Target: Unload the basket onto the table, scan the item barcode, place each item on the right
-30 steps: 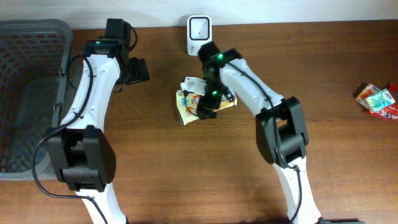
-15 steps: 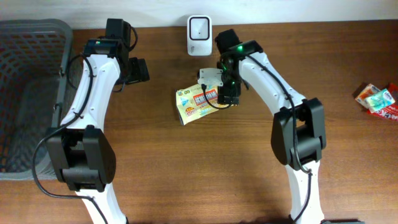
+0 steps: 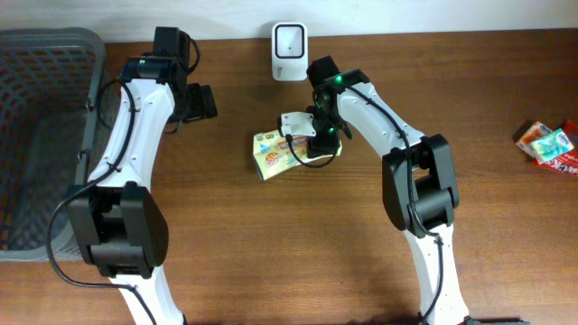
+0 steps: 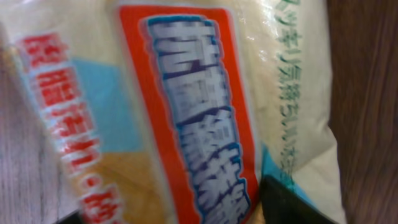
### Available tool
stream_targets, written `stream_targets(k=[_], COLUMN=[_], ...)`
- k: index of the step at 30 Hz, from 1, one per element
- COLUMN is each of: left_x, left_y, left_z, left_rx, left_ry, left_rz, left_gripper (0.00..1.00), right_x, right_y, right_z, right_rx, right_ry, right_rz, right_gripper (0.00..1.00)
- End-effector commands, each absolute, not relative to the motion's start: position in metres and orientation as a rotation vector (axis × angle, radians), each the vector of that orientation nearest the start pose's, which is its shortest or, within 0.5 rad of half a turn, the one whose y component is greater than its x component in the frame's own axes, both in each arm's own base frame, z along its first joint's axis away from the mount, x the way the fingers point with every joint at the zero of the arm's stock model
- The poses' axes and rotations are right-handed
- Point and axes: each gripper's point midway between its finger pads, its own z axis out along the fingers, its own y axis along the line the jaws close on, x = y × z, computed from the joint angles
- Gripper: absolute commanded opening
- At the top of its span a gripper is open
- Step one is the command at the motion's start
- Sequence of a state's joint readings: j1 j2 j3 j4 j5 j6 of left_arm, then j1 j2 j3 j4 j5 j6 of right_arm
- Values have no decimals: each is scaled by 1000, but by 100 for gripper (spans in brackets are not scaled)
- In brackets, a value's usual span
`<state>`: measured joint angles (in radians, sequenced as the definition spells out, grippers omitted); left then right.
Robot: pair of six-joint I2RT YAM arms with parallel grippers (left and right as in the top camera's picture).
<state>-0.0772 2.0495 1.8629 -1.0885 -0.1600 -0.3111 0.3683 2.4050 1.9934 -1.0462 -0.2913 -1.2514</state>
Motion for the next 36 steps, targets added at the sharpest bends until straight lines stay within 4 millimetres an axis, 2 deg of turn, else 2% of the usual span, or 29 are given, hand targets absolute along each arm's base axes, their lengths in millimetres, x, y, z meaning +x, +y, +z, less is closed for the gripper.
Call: stream_targets(k=[1, 4, 6, 8, 9, 11, 13, 15, 20, 24, 27, 30, 32, 33, 34, 35, 36], left_x=[468, 468, 468, 468, 468, 468, 468, 468, 468, 468, 468, 468, 468, 468, 468, 468, 468], left_y=[-6, -6, -6, -6, -6, -6, -6, -6, -6, -6, -6, -6, -6, -6, -6, -6, -6], left_z=[150, 150, 150, 150, 150, 150, 150, 150, 150, 150, 150, 150, 150, 150, 150, 150, 150], left_rx=[-390, -390, -390, -390, -390, -390, -390, -390, -390, -390, -390, -390, -390, -390, -390, -390, -390], left_ry=[2742, 2742, 2742, 2742, 2742, 2742, 2742, 2742, 2742, 2742, 2742, 2742, 2742, 2742, 2742, 2742, 2742], left_rz=[112, 112, 112, 112, 112, 112, 112, 112, 112, 113, 112, 113, 112, 112, 112, 112, 112], left_gripper=[99, 99, 99, 99, 99, 99, 99, 99, 99, 99, 99, 99, 99, 99, 99, 99, 99], right_x=[428, 438, 458, 480, 482, 473, 465, 458, 446, 439, 435, 445, 460, 477, 503, 532, 553], right_y=[228, 239, 250, 259, 262, 263, 251, 235, 203, 207, 216, 216, 221, 222, 215, 200, 188], right_z=[-9, 8, 36, 81, 107, 154, 191, 209, 247, 252, 253, 252, 250, 239, 213, 187, 174], right_rx=[-2013, -1752, -1487, -1127, -969, -890, -806, -698, -428, -376, -412, -471, -501, -468, -318, -101, 39], right_ry=[2157, 2327, 2427, 2518, 2552, 2498, 2430, 2402, 2316, 2330, 2319, 2274, 2248, 2315, 2470, 2591, 2610], right_rz=[403, 464, 519, 658, 788, 1058, 1315, 1517, 1884, 1954, 1963, 1915, 1858, 1743, 1505, 1197, 973], right_gripper=[4, 4, 4, 4, 4, 4, 4, 4, 4, 4, 4, 4, 4, 4, 4, 4, 4])
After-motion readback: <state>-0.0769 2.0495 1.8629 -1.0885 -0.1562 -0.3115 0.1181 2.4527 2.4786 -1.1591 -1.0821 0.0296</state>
